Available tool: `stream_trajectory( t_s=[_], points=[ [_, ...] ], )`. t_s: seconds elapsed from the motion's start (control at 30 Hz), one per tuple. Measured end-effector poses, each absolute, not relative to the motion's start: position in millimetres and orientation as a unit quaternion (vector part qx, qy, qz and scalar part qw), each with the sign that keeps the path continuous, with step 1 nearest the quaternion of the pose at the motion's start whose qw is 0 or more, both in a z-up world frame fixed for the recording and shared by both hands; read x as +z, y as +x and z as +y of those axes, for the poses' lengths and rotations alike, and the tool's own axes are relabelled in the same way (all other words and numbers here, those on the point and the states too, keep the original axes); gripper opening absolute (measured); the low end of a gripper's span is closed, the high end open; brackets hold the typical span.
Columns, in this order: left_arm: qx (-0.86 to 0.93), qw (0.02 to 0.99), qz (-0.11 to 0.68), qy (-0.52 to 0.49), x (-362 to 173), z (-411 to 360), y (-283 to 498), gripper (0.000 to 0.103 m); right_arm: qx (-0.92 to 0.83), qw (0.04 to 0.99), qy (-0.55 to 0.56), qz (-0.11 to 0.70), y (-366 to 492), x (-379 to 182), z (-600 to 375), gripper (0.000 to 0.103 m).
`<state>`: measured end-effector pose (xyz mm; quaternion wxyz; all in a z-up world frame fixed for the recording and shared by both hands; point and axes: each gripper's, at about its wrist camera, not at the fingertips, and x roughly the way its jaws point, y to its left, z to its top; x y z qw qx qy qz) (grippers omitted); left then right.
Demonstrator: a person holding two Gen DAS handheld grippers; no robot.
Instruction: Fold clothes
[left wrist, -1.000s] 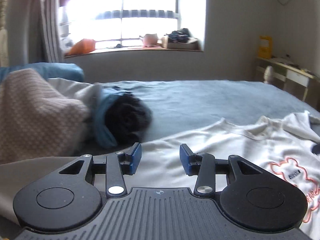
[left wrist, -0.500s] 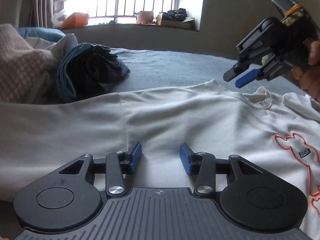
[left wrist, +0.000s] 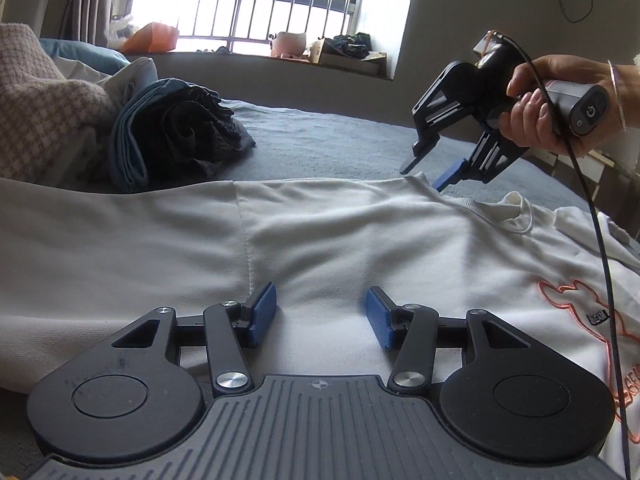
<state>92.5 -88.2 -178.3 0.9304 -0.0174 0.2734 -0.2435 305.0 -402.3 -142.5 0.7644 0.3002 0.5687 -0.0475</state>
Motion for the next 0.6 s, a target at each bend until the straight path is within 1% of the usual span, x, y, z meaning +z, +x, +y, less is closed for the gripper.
stream_trajectory(
  t_s=[0.07,0.13,0.17,0.37,0.53,0.6],
  points=[
    [-0.244,0.931,0.273,-0.019,-179,-88,93,0.05,-0.048,0.765,0.297,0.57,307,-147,-400,0.034],
    [-0.242,0.931,0.271,-0.021,-179,-87,92,0.05,-0.048,0.778,0.288,0.557,306,-147,-397,0.007],
    [-0.24,0.932,0.271,-0.023,-179,-87,92,0.05,-0.049,0.789,0.283,0.543,304,-145,-395,0.002],
    [-0.233,0.934,0.269,-0.022,-178,-87,90,0.05,-0.011,0.869,0.224,0.442,290,-124,-378,0.0],
    [-0.232,0.935,0.269,-0.019,-178,-88,91,0.05,-0.025,0.865,0.24,0.439,301,-137,-388,0.0],
    [-0.232,0.935,0.269,-0.019,-178,-88,91,0.05,-0.019,0.867,0.257,0.426,292,-131,-396,0.0]
  ],
)
